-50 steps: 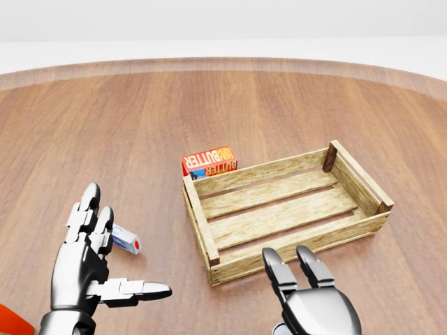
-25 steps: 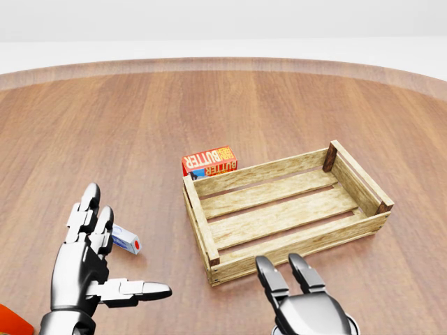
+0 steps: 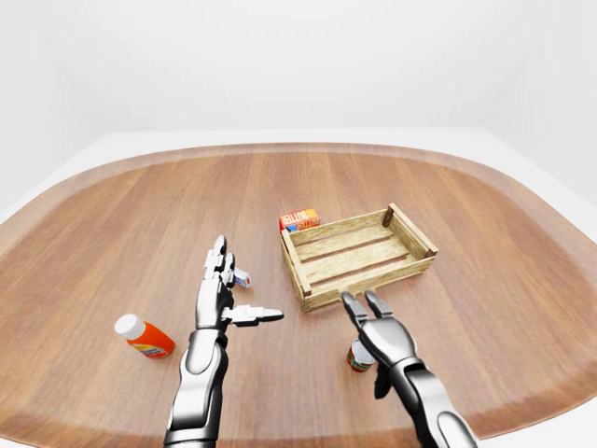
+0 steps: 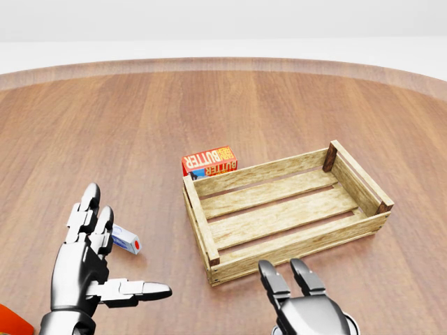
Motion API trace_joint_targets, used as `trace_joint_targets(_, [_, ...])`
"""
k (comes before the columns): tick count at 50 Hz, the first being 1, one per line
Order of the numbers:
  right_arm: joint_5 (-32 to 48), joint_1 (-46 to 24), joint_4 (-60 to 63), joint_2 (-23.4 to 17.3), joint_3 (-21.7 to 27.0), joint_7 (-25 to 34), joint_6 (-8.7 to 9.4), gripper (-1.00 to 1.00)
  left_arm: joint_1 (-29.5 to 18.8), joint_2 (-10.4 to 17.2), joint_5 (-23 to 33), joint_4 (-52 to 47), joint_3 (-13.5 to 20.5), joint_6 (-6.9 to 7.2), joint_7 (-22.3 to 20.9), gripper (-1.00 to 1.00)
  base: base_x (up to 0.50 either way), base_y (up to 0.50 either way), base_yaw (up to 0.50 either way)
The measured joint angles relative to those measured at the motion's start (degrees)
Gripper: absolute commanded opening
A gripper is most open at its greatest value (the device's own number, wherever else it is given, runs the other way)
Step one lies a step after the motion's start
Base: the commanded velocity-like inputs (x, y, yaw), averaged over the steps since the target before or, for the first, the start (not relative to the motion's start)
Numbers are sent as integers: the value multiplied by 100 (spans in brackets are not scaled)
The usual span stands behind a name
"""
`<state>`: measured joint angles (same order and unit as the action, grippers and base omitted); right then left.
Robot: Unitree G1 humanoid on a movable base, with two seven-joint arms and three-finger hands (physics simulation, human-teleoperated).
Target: Pick up the tomato sauce, and put it in the wooden tray.
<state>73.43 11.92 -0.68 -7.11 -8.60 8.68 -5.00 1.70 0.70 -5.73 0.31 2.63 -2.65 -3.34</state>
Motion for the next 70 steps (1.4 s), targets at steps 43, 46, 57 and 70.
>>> trace_joint_targets(43, [-420, -442, -1203, -5, 5, -160, 0, 100, -4, 0, -6, 18, -1, 0, 0, 100, 0, 0, 0])
trace_joint_targets(46, [-423, -462, -1299, -9, -4, -186, 0, 100, -4, 0, -6, 19, -1, 0, -1, 100, 0, 0, 0])
trace_joint_targets(57, [-441, -522, -1544, -9, -34, -232, 0, 100, 1, 1, -8, 10, 1, 6, -3, 100, 0, 0, 0])
trace_joint_targets(70, [-607, -520, -1650, -17, -43, -118, 0, -100, -1, 0, -6, 3, 1, 15, -2, 100, 0, 0, 0])
